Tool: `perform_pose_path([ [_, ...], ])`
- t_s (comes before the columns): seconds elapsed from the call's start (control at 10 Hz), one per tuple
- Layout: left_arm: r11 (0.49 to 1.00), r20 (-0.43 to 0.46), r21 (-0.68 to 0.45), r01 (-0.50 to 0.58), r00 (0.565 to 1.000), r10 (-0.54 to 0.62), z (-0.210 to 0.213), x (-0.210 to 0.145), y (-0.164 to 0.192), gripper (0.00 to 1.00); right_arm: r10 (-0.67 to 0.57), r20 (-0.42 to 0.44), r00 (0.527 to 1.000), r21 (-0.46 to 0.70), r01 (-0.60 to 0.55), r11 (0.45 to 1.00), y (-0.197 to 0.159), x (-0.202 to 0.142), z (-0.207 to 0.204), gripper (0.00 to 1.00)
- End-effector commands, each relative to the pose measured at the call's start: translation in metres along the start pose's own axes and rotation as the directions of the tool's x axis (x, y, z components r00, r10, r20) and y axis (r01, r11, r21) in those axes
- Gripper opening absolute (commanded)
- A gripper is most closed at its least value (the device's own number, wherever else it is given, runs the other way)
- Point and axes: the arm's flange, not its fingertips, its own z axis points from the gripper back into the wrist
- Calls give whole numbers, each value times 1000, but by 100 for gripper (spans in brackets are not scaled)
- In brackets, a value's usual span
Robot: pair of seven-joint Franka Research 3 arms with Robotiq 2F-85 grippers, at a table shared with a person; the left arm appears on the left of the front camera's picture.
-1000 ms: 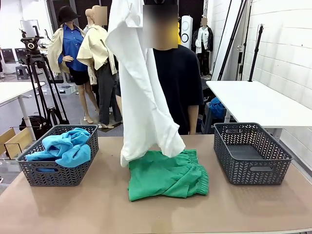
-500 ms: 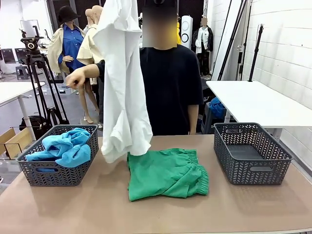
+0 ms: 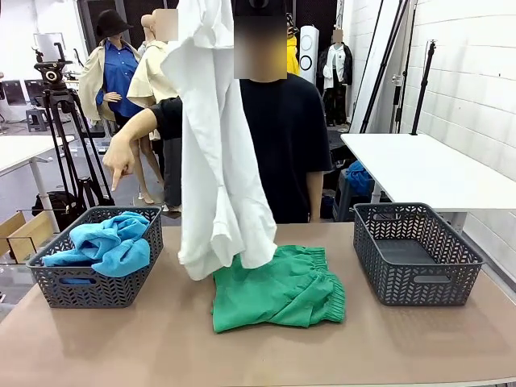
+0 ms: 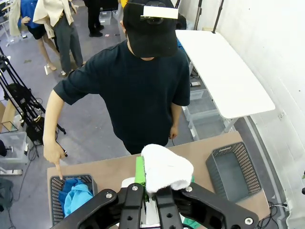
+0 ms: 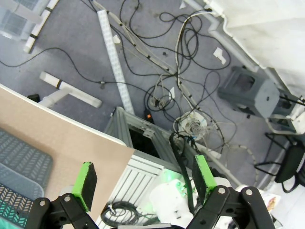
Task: Sort the tops and bottoms.
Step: Sort the clothes according to human instructions.
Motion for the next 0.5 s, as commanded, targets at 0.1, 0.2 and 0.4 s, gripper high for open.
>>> perform_pose_path([
  [0.1,1000,24,-12,10,1000,-10,9,1,1,0,5,-1,1000,3,-5,1000,-1,-1,-1,100],
  [0.2,1000,24,-12,10,1000,-10,9,1,1,0,5,-1,1000,3,-5,1000,-1,-1,-1,100],
  [0.4,1000,24,-12,10,1000,-10,9,1,1,0,5,-1,1000,3,-5,1000,-1,-1,-1,100],
])
